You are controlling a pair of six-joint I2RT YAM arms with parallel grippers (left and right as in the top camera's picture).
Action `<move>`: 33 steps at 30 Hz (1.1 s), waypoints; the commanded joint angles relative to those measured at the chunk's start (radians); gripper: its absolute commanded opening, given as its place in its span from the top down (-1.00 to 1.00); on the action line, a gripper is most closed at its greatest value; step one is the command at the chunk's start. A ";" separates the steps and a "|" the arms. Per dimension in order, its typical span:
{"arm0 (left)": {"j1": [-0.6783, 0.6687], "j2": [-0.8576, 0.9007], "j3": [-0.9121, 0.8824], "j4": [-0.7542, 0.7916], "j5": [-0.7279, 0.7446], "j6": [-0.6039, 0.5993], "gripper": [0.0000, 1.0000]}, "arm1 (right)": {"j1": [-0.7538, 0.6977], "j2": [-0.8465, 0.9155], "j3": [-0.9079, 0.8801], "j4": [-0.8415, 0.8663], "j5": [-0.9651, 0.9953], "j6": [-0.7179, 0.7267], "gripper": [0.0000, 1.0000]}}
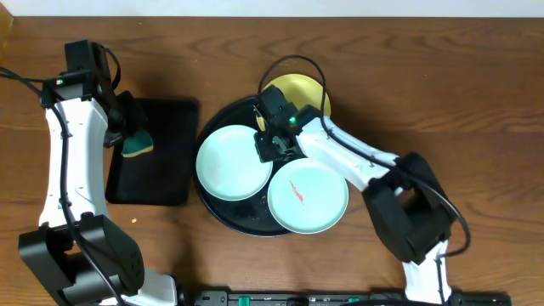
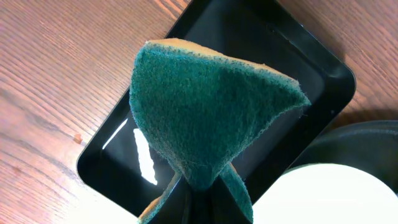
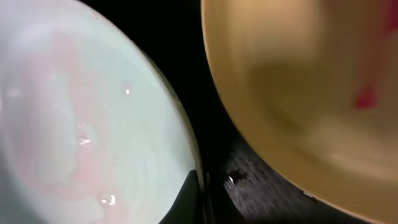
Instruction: Clean dirty plates on tray and stack at the side
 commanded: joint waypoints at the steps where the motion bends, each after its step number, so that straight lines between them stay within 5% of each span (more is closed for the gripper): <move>1: 0.004 -0.011 0.024 -0.004 -0.009 0.002 0.85 | 0.017 -0.093 0.019 -0.003 0.151 -0.065 0.98; 33: 0.005 -0.008 -0.001 -0.003 -0.009 0.002 0.85 | 0.313 -0.208 0.019 0.188 1.111 -0.436 0.98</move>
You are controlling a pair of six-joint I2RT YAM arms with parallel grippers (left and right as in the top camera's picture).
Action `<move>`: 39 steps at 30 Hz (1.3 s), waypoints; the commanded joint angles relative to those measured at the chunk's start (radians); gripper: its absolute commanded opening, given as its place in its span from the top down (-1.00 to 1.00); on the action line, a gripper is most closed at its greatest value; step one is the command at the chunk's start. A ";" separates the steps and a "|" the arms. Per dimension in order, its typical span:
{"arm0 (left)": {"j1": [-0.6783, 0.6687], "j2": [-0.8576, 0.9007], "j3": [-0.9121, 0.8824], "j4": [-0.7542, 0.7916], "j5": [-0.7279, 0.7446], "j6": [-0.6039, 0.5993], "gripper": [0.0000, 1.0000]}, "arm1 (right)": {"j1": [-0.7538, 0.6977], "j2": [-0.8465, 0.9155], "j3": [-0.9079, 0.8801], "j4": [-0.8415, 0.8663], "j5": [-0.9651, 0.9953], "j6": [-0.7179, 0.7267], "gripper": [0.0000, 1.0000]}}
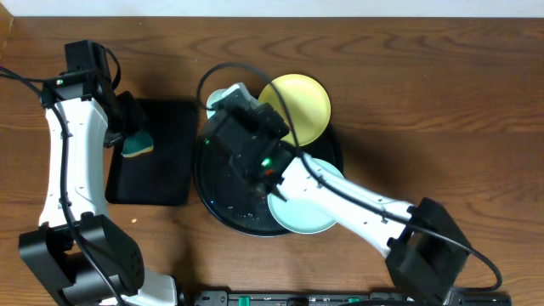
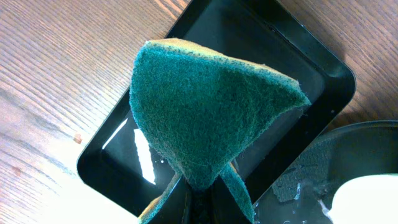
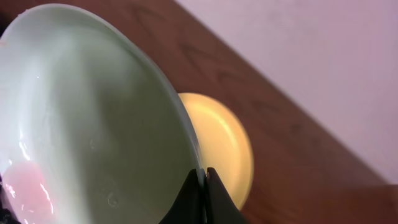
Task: Clean dirty plates on tray and stack at the side
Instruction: 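Lift the mint plate with the right gripper and place it right of the tray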
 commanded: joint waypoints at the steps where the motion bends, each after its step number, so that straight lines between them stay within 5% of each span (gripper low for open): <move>1: 0.004 -0.008 -0.001 -0.003 -0.009 0.002 0.85 | 0.050 -0.031 0.018 0.018 0.227 -0.051 0.98; 8: 0.004 -0.008 -0.001 -0.003 -0.009 0.002 0.85 | 0.100 -0.032 0.018 0.094 0.462 -0.102 0.98; 16: 0.005 -0.008 -0.001 -0.003 -0.009 0.002 0.85 | 0.105 -0.053 0.018 0.092 0.391 -0.125 0.98; 27: 0.004 -0.008 -0.001 -0.003 -0.008 0.002 0.85 | -0.003 -0.193 0.018 -0.096 -0.191 0.127 0.98; 39: 0.004 -0.008 -0.001 -0.004 -0.008 0.002 0.85 | -0.539 -0.459 0.018 -0.334 -0.837 0.242 0.98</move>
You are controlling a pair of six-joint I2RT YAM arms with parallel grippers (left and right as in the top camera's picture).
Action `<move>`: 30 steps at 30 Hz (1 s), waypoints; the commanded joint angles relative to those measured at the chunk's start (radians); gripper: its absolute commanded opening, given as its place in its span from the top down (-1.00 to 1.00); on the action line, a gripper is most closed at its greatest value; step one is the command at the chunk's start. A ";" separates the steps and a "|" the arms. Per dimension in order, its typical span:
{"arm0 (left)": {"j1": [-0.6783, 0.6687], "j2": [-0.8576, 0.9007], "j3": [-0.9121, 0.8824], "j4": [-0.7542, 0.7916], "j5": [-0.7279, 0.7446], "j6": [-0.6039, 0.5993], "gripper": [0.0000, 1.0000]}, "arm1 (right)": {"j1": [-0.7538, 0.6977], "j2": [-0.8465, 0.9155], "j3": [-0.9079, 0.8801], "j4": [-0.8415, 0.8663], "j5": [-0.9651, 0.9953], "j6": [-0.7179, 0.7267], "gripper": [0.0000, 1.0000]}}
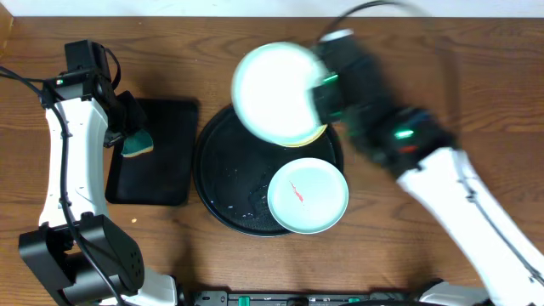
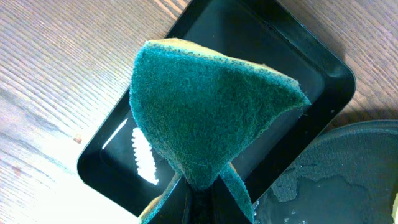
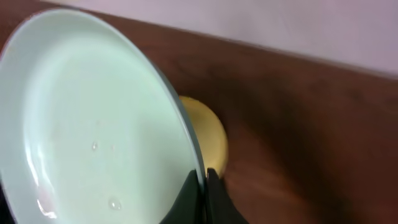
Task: Clean dirty plates on tray and stack at the side
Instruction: 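Lift the mint plate with the right gripper and place it right of the tray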
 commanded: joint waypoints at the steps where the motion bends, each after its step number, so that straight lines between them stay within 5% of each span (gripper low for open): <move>1: 0.004 -0.008 -0.001 -0.003 -0.008 0.002 0.85 | -0.172 -0.044 0.011 -0.080 -0.236 0.063 0.98; 12: 0.004 -0.008 -0.001 -0.003 -0.008 0.003 0.86 | -0.712 -0.018 -0.051 -0.314 -0.314 -0.005 0.98; 30: 0.004 -0.008 -0.001 0.000 -0.009 0.029 0.85 | -0.798 0.054 -0.598 0.219 -0.329 -0.047 0.98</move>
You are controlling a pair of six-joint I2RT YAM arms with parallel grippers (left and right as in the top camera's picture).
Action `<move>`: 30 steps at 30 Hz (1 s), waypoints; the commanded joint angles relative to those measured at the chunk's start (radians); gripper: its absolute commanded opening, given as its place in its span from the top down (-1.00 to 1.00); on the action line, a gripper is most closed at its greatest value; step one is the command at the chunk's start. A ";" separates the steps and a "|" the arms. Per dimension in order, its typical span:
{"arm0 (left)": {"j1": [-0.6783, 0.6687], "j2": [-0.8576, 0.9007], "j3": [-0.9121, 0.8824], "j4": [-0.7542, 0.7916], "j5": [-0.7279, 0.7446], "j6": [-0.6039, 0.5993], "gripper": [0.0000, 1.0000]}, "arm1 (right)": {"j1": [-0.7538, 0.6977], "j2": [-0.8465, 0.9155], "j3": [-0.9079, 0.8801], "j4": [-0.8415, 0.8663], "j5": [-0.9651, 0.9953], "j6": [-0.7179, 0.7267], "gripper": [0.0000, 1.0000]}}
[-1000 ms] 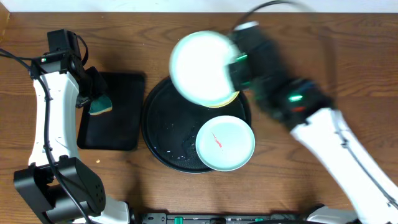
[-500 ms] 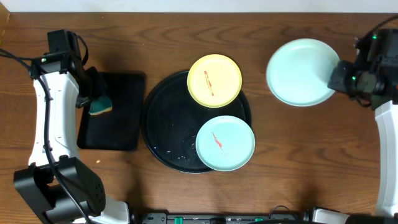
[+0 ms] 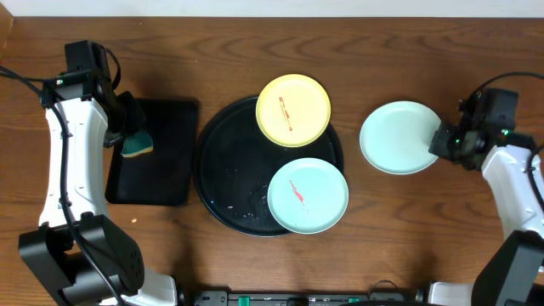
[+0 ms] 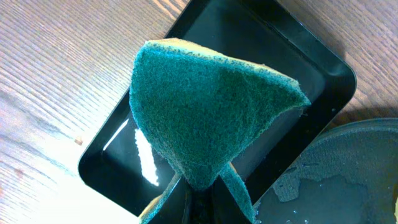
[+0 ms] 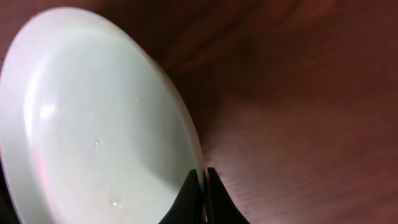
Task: Clean dirty plates on tray and stack at the side
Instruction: 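Lift the mint plate with the right gripper and place it right of the tray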
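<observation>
A clean pale green plate [image 3: 398, 137] lies over the bare wood to the right of the round black tray [image 3: 221, 183]. My right gripper [image 3: 444, 142] is shut on its right rim [image 5: 200, 177]. On the tray sit a yellow plate [image 3: 293, 109] and a pale green plate [image 3: 308, 195], both with red smears. My left gripper [image 3: 127, 127] is shut on a folded green sponge [image 4: 202, 106], held above the rectangular black tray [image 3: 157, 153].
Water drops lie on the round tray's bare left half [image 4: 336, 186]. The left arm [image 3: 72, 144] stands along the table's left side. The table's back edge meets a white wall at the top.
My right gripper has moved the clean pale green plate from above the round tray's back to the wood on the right, low at the table. The left gripper and sponge have not moved.
My right gripper was shut on the rim of the pale green plate lying at the tray's left. Then the plate was tilted up off the tray, then held above the yellow plate, and now it is at the table right of the tray. The left gripper kept the sponge still.
</observation>
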 commanded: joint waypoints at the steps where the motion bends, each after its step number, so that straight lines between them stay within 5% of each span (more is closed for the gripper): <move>1: 0.004 -0.008 -0.001 0.000 -0.009 0.013 0.85 | -0.009 -0.006 -0.073 0.072 -0.015 -0.020 0.98; 12: 0.004 -0.008 -0.001 0.008 -0.009 0.013 0.85 | -0.009 0.041 -0.206 0.299 0.003 -0.019 0.97; 17: 0.004 -0.008 -0.001 0.008 -0.009 0.013 0.85 | -0.009 0.051 -0.201 0.296 -0.002 -0.011 0.71; 30: 0.004 -0.008 -0.001 0.008 -0.008 0.013 0.85 | 0.075 -0.026 0.224 -0.274 -0.208 -0.042 0.43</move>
